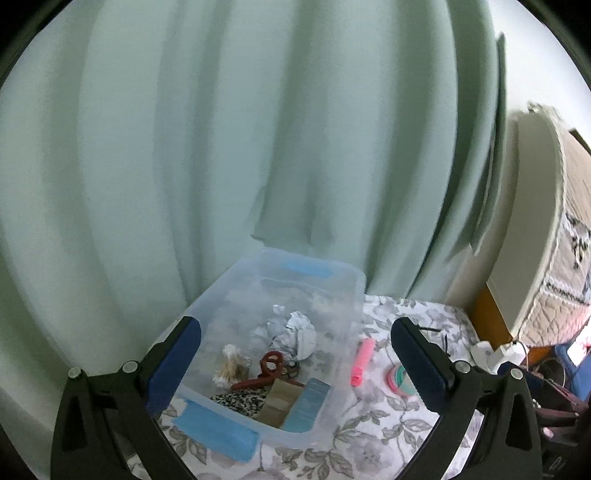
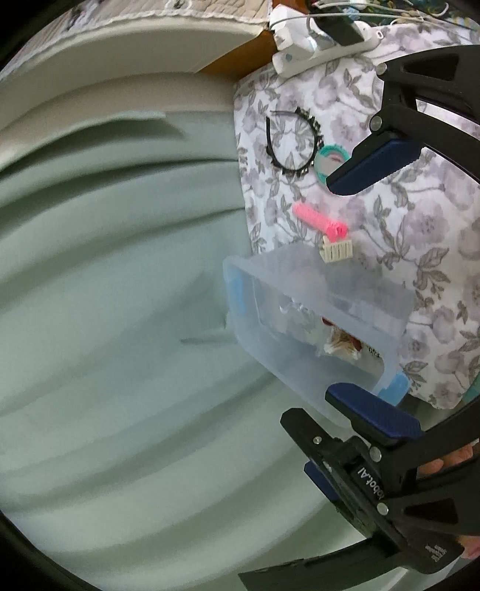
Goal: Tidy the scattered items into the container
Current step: 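Withdraw both open grippers from the bin toward the remaining items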
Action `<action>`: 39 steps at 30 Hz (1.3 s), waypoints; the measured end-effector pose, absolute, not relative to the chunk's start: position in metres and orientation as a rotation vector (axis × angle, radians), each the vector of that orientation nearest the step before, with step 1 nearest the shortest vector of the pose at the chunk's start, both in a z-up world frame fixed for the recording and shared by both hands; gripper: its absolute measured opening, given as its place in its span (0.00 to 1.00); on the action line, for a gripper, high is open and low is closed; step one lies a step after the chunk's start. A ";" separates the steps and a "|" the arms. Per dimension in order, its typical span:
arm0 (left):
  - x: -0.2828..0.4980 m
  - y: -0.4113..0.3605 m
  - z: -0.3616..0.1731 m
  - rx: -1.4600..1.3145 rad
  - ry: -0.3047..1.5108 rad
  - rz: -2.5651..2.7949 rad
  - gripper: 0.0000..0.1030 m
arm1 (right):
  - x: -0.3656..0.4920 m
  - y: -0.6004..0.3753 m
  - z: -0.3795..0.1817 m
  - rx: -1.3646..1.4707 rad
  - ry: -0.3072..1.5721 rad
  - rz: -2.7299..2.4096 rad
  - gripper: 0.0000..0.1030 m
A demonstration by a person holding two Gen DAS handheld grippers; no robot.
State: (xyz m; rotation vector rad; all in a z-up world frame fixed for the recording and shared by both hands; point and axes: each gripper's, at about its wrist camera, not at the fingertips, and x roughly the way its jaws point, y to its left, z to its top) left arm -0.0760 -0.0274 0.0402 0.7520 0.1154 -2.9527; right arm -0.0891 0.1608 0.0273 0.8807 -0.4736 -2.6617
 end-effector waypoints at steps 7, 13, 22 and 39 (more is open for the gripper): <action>-0.088 0.012 0.025 0.840 0.045 -3.005 1.00 | -0.087 0.206 0.015 0.853 -0.582 -2.721 1.00; -0.100 0.042 0.011 0.928 0.052 -3.057 1.00 | -0.089 0.241 -0.003 0.872 -0.662 -2.733 1.00; -0.116 0.078 -0.017 1.037 0.030 -3.087 1.00 | -0.094 0.293 -0.039 0.941 -0.800 -2.798 1.00; -0.150 0.115 -0.107 1.451 -0.106 -3.048 1.00 | -0.116 0.316 -0.105 1.088 -0.796 -2.823 1.00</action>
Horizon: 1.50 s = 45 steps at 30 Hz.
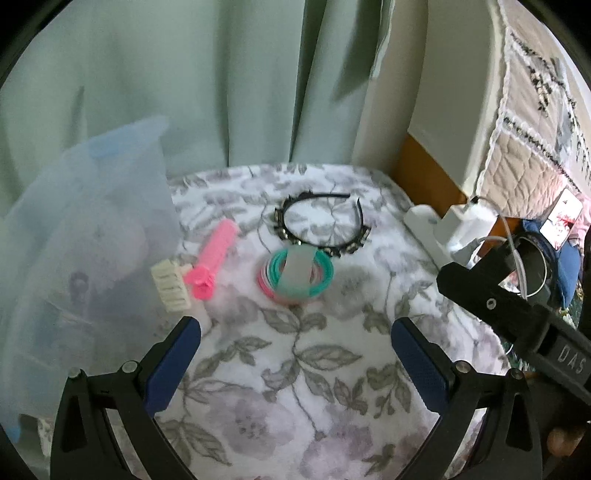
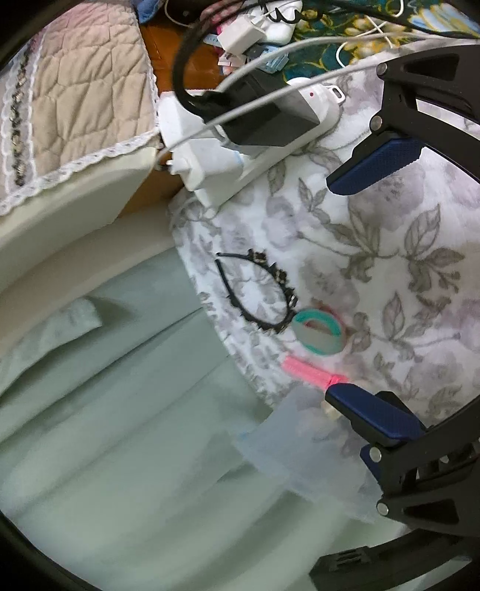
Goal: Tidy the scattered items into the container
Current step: 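Withdraw both open grippers from the bin toward the remaining items, then grasp the pink-and-teal hair ties with the left gripper while the right grasps the black headband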
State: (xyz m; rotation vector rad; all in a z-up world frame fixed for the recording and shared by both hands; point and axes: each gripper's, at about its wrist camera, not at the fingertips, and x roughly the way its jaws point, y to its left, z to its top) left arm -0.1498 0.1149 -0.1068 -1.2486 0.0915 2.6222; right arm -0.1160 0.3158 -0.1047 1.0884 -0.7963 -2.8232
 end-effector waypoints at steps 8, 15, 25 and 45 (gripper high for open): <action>-0.171 0.125 -0.124 -1.256 0.165 2.638 0.99 | -0.138 0.312 -0.130 1.207 -0.793 -2.745 1.00; -0.198 0.140 -0.138 -1.210 0.237 2.624 0.98 | -0.166 0.317 -0.139 1.241 -0.844 -2.707 1.00; -0.238 0.137 -0.157 -1.255 0.134 2.607 0.85 | -0.221 0.326 -0.160 1.349 -0.851 -2.710 0.69; -0.261 0.138 -0.179 -1.267 0.039 2.556 0.67 | -0.285 0.321 -0.175 1.428 -0.573 -2.864 0.27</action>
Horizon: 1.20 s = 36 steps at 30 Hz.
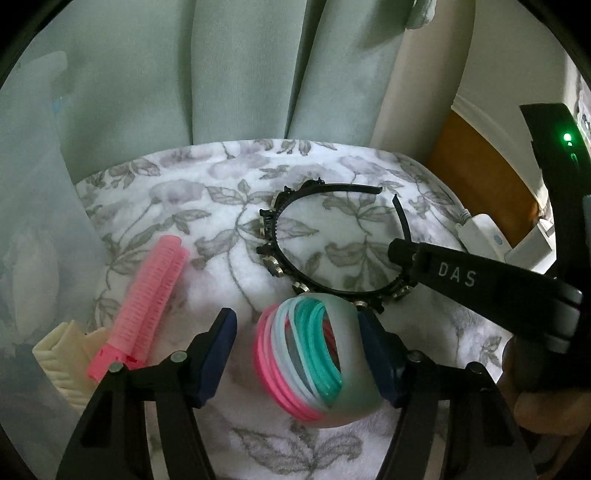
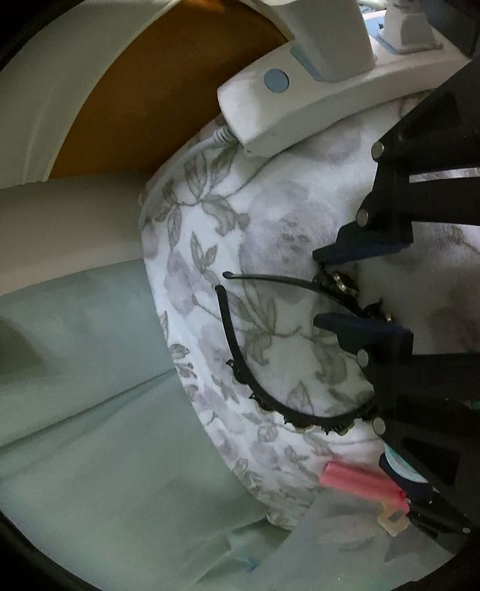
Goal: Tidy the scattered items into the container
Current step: 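Grasp the pink-and-teal hair ties with the left gripper while the right grasps the black headband, then lift the hair ties and headband and carry both over the bin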
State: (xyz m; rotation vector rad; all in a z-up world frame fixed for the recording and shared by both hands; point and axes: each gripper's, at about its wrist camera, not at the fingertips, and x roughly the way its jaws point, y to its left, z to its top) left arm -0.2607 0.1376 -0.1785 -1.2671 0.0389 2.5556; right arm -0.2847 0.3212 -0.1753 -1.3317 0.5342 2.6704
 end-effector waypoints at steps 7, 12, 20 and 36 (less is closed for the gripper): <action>-0.253 0.137 -0.173 -1.250 0.058 2.559 0.50 | -0.275 0.325 -0.168 -1.287 0.626 2.700 0.23; -0.244 0.128 -0.165 -1.263 0.042 2.578 0.47 | -0.260 0.322 -0.146 -1.224 0.641 2.752 0.19; -0.222 0.114 -0.148 -1.269 0.018 2.599 0.39 | -0.229 0.313 -0.116 -1.170 0.670 2.794 0.14; -0.191 0.092 -0.135 -1.310 -0.049 2.569 0.36 | -0.162 0.305 -0.104 -1.211 0.765 2.784 0.12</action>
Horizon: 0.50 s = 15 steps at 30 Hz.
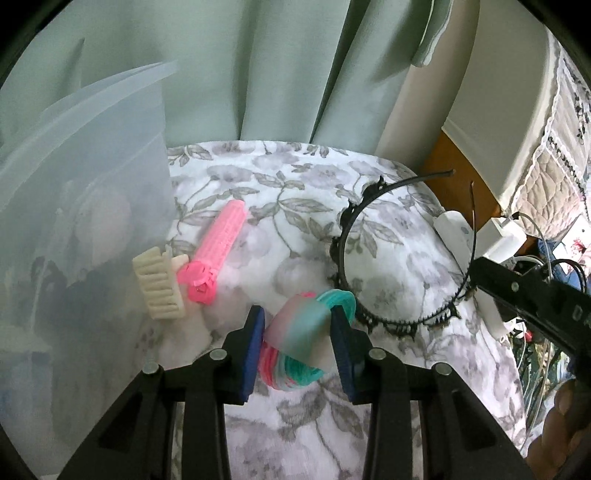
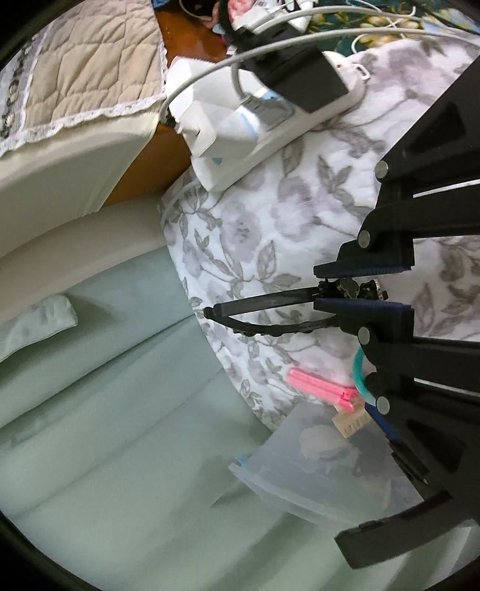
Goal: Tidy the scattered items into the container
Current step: 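Lift the hair ties and headband and carry both over the bin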
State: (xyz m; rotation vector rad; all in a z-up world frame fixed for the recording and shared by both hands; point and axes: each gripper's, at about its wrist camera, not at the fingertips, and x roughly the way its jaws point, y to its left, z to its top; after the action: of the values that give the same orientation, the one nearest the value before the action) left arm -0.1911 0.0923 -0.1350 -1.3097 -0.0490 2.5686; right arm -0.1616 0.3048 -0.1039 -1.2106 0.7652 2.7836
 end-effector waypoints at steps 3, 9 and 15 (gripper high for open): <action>-0.187 0.095 -0.135 -1.302 -0.029 2.562 0.36 | -0.159 0.298 -0.105 -1.244 0.746 2.805 0.12; -0.187 0.095 -0.137 -1.292 -0.024 2.550 0.36 | -0.160 0.285 -0.108 -1.298 0.732 2.850 0.15; -0.190 0.095 -0.141 -1.264 -0.020 2.545 0.36 | -0.167 0.278 -0.122 -1.358 0.742 2.853 0.15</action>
State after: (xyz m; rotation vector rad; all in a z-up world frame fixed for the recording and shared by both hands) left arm -0.1901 0.0948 -0.1406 -1.2635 -0.0202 2.5452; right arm -0.1675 0.2780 -0.1220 -1.3582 0.7425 2.8535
